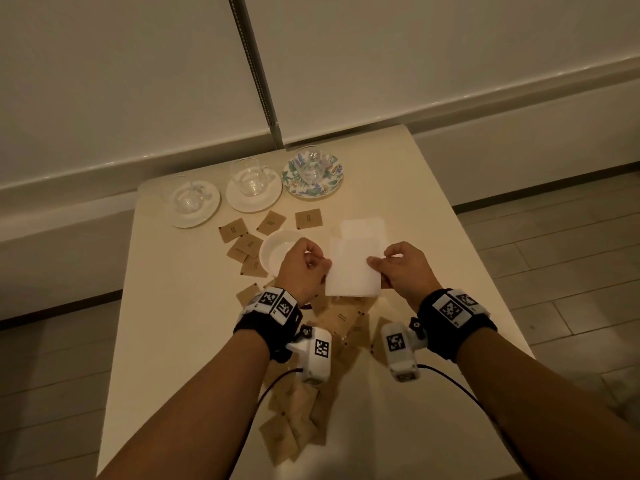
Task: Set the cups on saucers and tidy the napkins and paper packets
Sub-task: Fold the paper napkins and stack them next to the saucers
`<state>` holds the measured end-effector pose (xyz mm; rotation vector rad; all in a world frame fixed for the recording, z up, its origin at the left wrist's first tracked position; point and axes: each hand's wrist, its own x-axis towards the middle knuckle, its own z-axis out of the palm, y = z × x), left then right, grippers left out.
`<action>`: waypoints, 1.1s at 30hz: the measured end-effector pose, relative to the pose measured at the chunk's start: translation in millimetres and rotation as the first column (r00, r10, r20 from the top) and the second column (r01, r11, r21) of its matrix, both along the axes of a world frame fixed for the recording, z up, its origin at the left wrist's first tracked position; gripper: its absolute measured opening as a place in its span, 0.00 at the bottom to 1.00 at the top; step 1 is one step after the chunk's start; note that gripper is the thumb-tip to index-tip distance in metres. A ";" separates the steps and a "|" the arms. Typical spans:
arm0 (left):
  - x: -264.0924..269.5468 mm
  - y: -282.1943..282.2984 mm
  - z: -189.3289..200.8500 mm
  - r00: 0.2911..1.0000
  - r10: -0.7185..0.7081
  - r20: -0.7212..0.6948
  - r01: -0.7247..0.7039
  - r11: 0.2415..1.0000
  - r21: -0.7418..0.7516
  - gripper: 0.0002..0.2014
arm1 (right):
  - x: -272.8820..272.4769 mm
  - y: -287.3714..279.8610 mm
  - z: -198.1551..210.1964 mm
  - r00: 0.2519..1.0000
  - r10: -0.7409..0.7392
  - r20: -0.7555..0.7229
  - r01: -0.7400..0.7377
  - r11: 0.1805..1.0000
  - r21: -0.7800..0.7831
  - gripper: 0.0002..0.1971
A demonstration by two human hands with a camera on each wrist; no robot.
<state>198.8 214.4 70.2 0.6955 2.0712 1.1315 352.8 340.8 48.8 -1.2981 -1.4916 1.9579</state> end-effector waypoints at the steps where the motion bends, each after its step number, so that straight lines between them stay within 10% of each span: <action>1: 4.2 3.5 -4.0 1.000 -0.006 -0.015 0.005 1.000 -0.002 0.07 | 2.4 3.6 -2.8 1.000 -0.002 0.001 0.002 1.000 0.003 0.12; 33: -13.7 94.3 -77.1 0.993 -0.006 -0.115 -0.014 0.984 -0.179 0.22 | -32.0 95.1 -71.9 0.920 0.155 0.361 -0.288 0.890 0.354 0.07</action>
